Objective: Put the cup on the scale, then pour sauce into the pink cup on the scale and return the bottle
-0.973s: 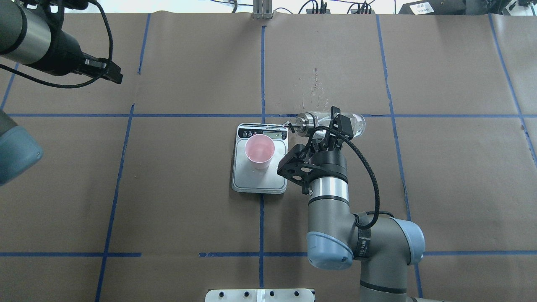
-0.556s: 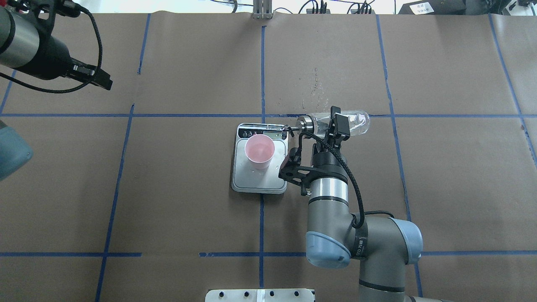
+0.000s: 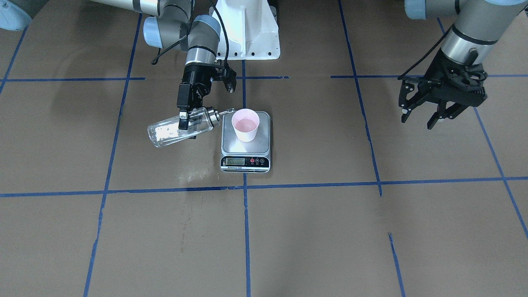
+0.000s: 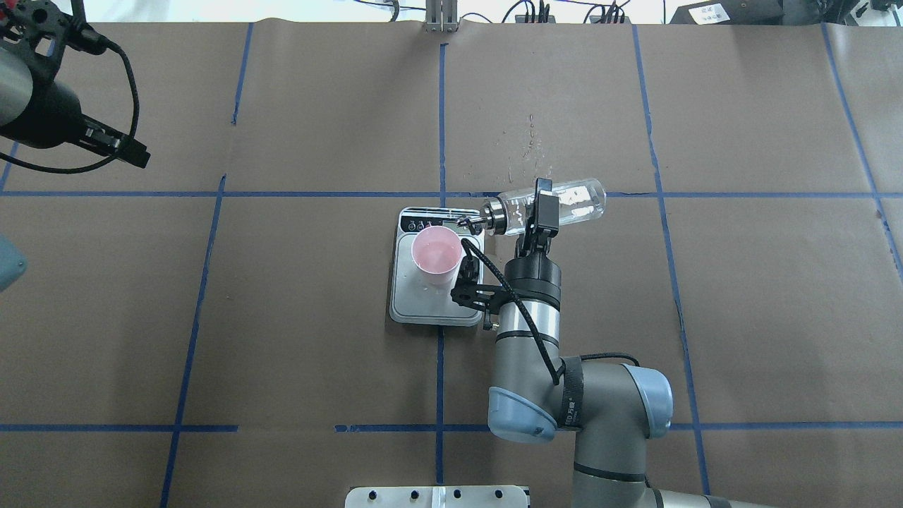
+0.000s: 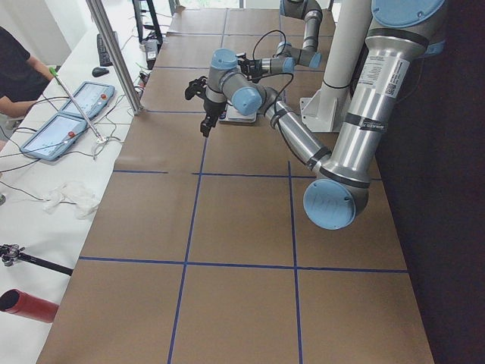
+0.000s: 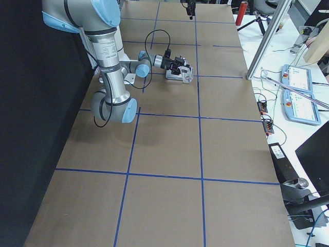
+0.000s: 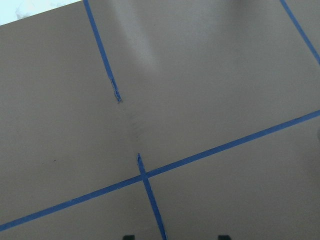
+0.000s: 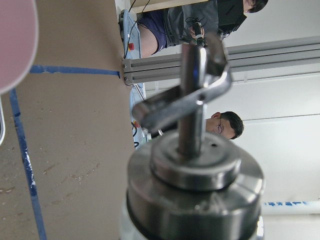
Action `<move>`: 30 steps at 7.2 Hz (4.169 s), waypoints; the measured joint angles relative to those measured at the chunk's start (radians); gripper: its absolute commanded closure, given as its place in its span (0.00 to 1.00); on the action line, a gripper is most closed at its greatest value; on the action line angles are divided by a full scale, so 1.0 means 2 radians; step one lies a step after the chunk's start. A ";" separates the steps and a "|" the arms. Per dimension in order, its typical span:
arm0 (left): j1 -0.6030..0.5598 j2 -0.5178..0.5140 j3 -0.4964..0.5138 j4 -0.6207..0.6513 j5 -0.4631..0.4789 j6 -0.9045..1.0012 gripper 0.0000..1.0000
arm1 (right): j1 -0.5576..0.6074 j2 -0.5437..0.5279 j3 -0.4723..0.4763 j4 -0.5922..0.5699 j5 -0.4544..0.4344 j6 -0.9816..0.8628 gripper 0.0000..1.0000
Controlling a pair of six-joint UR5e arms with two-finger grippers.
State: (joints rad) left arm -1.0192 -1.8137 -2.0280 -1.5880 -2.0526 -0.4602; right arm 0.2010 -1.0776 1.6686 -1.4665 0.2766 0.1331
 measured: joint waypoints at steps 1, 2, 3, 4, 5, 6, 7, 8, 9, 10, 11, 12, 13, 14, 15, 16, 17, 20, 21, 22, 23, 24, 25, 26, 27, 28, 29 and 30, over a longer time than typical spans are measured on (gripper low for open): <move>-0.008 0.008 0.004 0.010 0.000 0.028 0.36 | 0.000 0.003 -0.003 0.000 -0.006 -0.014 1.00; -0.022 0.015 0.009 0.024 0.000 0.065 0.36 | 0.000 0.004 -0.008 0.000 -0.011 -0.021 1.00; -0.038 0.027 0.013 0.036 0.000 0.094 0.37 | 0.000 0.005 -0.014 0.000 -0.017 -0.024 1.00; -0.057 0.037 0.014 0.048 -0.003 0.109 0.37 | 0.000 0.006 -0.018 0.000 -0.020 -0.029 1.00; -0.072 0.048 0.014 0.057 -0.011 0.123 0.37 | 0.000 0.006 -0.020 0.000 -0.021 -0.037 1.00; -0.080 0.059 0.012 0.060 -0.022 0.140 0.37 | 0.001 0.007 -0.021 0.000 -0.022 -0.043 1.00; -0.083 0.068 0.010 0.060 -0.030 0.152 0.37 | 0.001 0.008 -0.023 0.000 -0.022 -0.050 1.00; -0.085 0.075 0.009 0.060 -0.032 0.158 0.37 | 0.001 0.010 -0.028 0.000 -0.025 -0.060 1.00; -0.085 0.081 0.007 0.059 -0.033 0.160 0.37 | 0.001 0.013 -0.033 0.000 -0.031 -0.072 1.00; -0.085 0.085 0.007 0.058 -0.033 0.161 0.37 | 0.001 0.015 -0.036 0.000 -0.037 -0.088 1.00; -0.085 0.086 0.005 0.058 -0.033 0.162 0.37 | 0.001 0.016 -0.038 0.000 -0.044 -0.101 1.00; -0.085 0.086 0.003 0.059 -0.033 0.162 0.37 | 0.001 0.016 -0.040 0.001 -0.052 -0.115 1.00; -0.086 0.087 0.002 0.059 -0.033 0.162 0.36 | 0.000 0.017 -0.042 0.001 -0.059 -0.129 1.00; -0.086 0.089 0.000 0.059 -0.033 0.162 0.36 | 0.000 0.017 -0.044 0.001 -0.065 -0.136 1.00; -0.085 0.093 -0.002 0.059 -0.034 0.162 0.36 | -0.001 0.019 -0.045 0.001 -0.070 -0.141 1.00; -0.085 0.095 -0.004 0.059 -0.034 0.161 0.36 | -0.001 0.023 -0.045 0.001 -0.072 -0.147 1.00; -0.085 0.096 -0.005 0.059 -0.034 0.161 0.36 | -0.001 0.027 -0.045 0.001 -0.073 -0.150 1.00; -0.085 0.096 -0.006 0.059 -0.034 0.161 0.36 | 0.001 0.028 -0.042 0.004 -0.074 -0.152 1.00; -0.085 0.096 -0.007 0.059 -0.034 0.161 0.36 | 0.001 0.027 -0.037 0.008 -0.075 -0.149 1.00; -0.085 0.096 -0.008 0.059 -0.034 0.161 0.36 | 0.001 0.025 -0.029 0.019 -0.073 -0.146 1.00; -0.085 0.096 -0.010 0.059 -0.034 0.161 0.36 | 0.001 0.021 -0.025 0.047 -0.071 -0.143 1.00; -0.085 0.096 -0.012 0.059 -0.034 0.161 0.36 | 0.001 0.016 -0.025 0.083 -0.067 -0.139 1.00; -0.085 0.096 -0.014 0.060 -0.034 0.161 0.36 | 0.001 0.008 -0.025 0.112 -0.062 -0.122 1.00; -0.085 0.096 -0.016 0.060 -0.034 0.161 0.35 | 0.001 0.003 -0.026 0.131 -0.054 -0.085 1.00; -0.085 0.096 -0.018 0.060 -0.034 0.160 0.35 | 0.000 0.000 -0.026 0.139 -0.044 -0.038 1.00; -0.085 0.096 -0.019 0.060 -0.034 0.160 0.35 | 0.000 -0.001 -0.025 0.143 -0.030 0.020 1.00; -0.085 0.096 -0.019 0.061 -0.034 0.160 0.35 | 0.001 -0.003 -0.022 0.146 -0.012 0.081 1.00; -0.085 0.096 -0.019 0.061 -0.034 0.160 0.35 | 0.001 -0.006 -0.020 0.157 0.004 0.130 1.00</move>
State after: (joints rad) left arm -1.1888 -1.6214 -2.0660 -1.4666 -2.1199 -0.1406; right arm 0.2030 -1.0888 1.6291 -1.1531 0.2850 0.3939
